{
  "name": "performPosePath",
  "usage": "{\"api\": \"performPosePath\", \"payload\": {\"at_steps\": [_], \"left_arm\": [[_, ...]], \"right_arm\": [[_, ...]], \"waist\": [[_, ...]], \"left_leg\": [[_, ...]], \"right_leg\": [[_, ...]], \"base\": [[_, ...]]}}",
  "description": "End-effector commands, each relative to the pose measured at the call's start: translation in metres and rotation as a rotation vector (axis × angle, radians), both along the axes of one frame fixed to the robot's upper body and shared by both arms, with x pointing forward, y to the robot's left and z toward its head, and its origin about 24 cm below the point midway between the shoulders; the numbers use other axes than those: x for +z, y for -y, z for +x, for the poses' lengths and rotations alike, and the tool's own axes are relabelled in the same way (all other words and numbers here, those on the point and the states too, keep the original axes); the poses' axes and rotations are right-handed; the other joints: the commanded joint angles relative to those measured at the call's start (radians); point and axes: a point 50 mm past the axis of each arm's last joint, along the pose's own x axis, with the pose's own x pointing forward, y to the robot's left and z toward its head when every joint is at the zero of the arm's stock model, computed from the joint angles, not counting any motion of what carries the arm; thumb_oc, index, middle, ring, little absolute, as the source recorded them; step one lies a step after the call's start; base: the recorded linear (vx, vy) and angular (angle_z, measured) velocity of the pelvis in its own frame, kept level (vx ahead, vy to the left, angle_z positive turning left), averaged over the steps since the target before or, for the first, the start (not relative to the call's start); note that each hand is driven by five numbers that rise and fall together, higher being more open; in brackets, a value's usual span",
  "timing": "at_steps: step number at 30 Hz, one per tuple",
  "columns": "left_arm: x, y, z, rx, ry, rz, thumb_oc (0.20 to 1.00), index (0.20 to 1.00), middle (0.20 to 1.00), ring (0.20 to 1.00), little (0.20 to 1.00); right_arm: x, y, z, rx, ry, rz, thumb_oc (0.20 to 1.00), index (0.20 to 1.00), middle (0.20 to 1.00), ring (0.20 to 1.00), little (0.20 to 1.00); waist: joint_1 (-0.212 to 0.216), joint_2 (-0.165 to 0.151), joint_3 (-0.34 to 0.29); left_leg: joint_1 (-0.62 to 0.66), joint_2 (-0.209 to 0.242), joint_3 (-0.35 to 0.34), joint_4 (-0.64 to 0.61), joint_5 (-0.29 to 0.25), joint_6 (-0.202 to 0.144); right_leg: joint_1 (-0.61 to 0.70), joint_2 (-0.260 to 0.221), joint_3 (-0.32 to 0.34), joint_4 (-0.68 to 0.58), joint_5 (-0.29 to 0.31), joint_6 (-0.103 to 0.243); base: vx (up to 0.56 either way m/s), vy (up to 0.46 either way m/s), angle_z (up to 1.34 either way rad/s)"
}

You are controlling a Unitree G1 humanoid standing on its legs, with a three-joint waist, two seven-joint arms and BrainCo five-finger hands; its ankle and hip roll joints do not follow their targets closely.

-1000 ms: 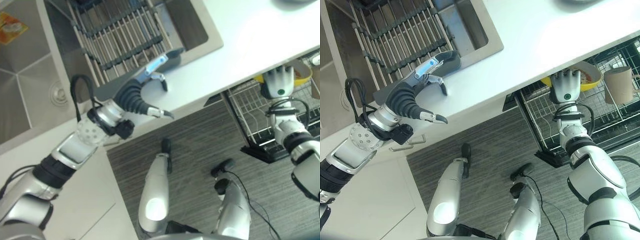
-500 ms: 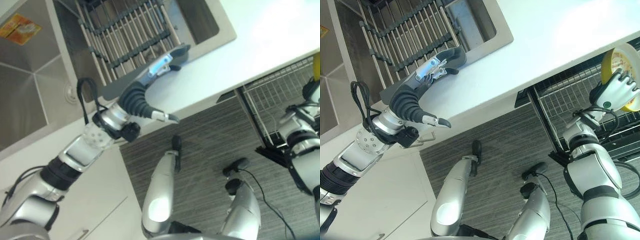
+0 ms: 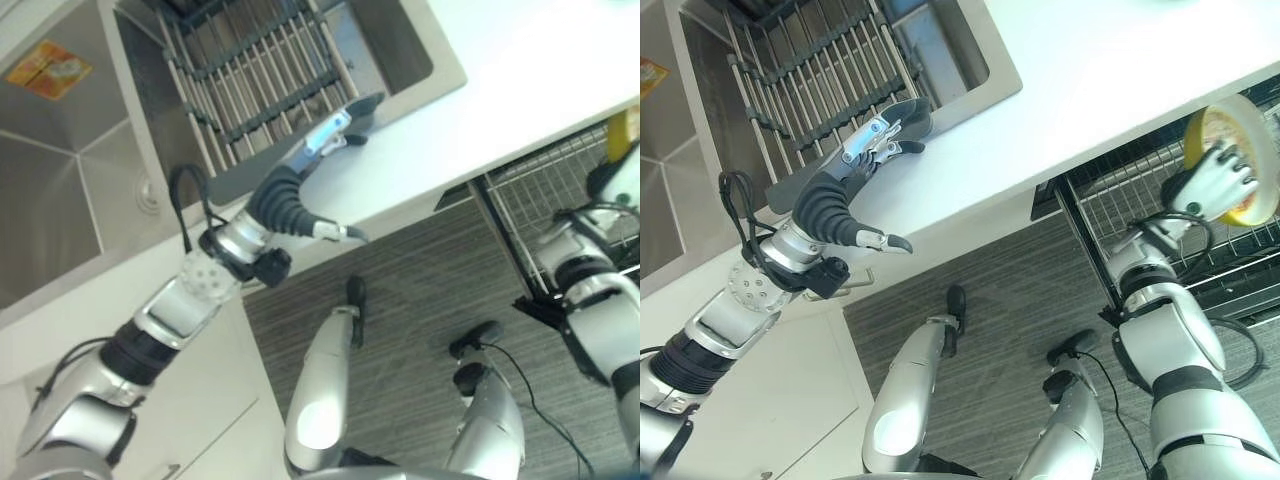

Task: Place the dishes in the dishwasher.

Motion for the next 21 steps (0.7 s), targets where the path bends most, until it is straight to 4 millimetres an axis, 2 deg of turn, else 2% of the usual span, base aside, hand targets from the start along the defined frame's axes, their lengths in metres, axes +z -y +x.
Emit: {"api": "performPosePath", "payload": {"at_steps": [1,5,14,17,21], "left_arm": [[-0.029,0.016,0.007,0.012,-0.119,0.053,1.000,1.000,1.000,1.000,1.000],[-0.027,0.021,0.009,0.021,-0.116,0.046,1.000,1.000,1.000,1.000,1.000],[-0.023,0.017,0.012,0.041,-0.112,0.046,1.000,1.000,1.000,1.000,1.000],[-0.020,0.015,0.013,0.047,-0.116,0.048,1.000,1.000,1.000,1.000,1.000],[-0.020,0.013,0.013,0.039,-0.119,0.059,1.000,1.000,1.000,1.000,1.000]], "right_arm": [[0.008,-0.026,0.009,0.103,0.025,-0.084,0.200,0.200,0.200,0.200,0.200],[0.000,-0.046,0.010,0.150,0.004,-0.124,0.200,0.200,0.200,0.200,0.200],[-0.006,-0.041,0.006,0.122,-0.004,-0.122,0.200,0.200,0.200,0.200,0.200],[0.001,-0.031,0.003,0.073,0.033,-0.147,0.200,0.200,0.200,0.200,0.200],[0.018,-0.028,0.004,0.104,0.073,-0.286,0.200,0.200,0.200,0.200,0.200]], "waist": [[0.020,0.014,0.071],[0.008,0.018,0.071],[0.000,0.012,0.071],[0.000,0.012,0.071],[0.004,0.008,0.071]], "left_leg": [[0.018,-0.045,0.005,-0.067,-0.005,0.016],[0.011,-0.046,0.011,-0.074,0.001,0.014],[-0.012,-0.039,0.012,-0.064,0.006,0.013],[-0.022,-0.037,0.011,-0.061,0.009,0.012],[-0.031,-0.039,0.002,-0.052,0.007,0.013]], "right_leg": [[0.010,0.027,-0.006,0.198,-0.186,0.105],[-0.006,0.027,0.001,0.202,-0.186,0.104],[-0.031,0.028,0.006,0.217,-0.182,0.106],[-0.039,0.029,0.006,0.221,-0.179,0.105],[-0.043,0.031,0.006,0.223,-0.176,0.106]], "base": [[0.00,0.032,-0.01],[0.01,0.053,0.00],[0.00,0.004,0.00],[0.00,0.000,0.00],[0.01,-0.018,0.00]]}}
